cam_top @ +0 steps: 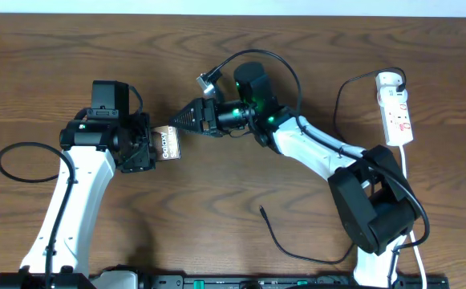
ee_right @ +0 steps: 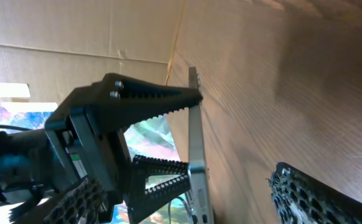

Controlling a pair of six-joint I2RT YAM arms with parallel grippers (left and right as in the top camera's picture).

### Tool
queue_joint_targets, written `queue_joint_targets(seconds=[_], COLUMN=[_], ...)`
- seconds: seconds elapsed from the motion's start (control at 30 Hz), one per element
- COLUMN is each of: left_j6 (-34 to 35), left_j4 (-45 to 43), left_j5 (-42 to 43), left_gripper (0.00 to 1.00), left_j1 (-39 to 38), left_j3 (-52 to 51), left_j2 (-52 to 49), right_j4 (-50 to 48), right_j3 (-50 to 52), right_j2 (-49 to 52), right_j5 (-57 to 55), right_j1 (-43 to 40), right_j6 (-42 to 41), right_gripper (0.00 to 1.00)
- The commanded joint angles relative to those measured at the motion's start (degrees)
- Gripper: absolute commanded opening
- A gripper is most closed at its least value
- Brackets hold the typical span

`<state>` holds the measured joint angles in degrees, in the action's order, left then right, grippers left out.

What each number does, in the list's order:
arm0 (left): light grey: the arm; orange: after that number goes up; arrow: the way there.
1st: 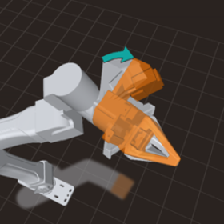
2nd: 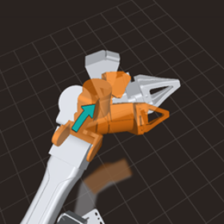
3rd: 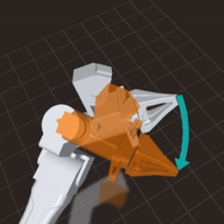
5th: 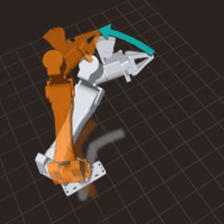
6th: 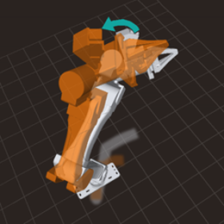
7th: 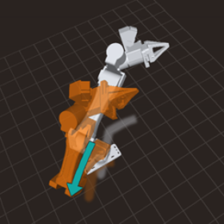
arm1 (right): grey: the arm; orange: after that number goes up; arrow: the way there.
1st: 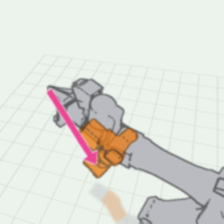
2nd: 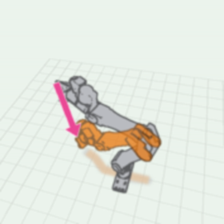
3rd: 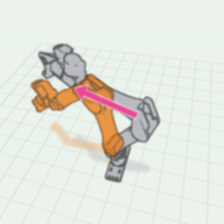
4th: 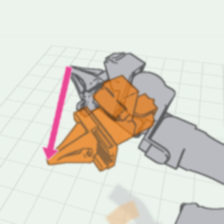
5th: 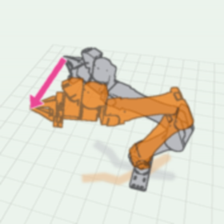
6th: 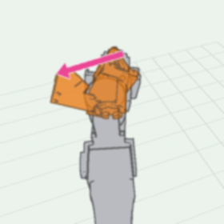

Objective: Plug charger to phone and switch on socket
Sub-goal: 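Swing the right gripper toward the phone held by the left gripper, then close the right gripper on the phone's edge beside the left gripper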

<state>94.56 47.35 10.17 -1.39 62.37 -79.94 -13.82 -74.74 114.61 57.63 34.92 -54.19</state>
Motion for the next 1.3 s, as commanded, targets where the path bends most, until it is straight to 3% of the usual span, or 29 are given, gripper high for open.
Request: queue_joint_targets(seconds=[0.0, 0.53, 1.27], left_j6=[1.0, 5.6, 5.6], left_j4=[-0.1, -0.1, 0.1], left_j5=[-0.7, 2.5, 5.9], left_gripper=[0.07, 0.07, 0.07], left_j1=[-0.1, -0.1, -0.1], left_j3=[0.7, 0.7, 0.7], left_j2=[0.1, 0.0, 0.0], right_j4=[0.1, 4.7, 4.7], right_j3=[-0.5, -0.5, -0.5], right_j2=[-0.1, -0.1, -0.1], right_j5=[-1.2, -3.5, -4.8], right_j1=[1.8, 5.4, 7.3], right_j6=[1.5, 5.7, 6.7], right_gripper=[0.85, 0.83, 0.79])
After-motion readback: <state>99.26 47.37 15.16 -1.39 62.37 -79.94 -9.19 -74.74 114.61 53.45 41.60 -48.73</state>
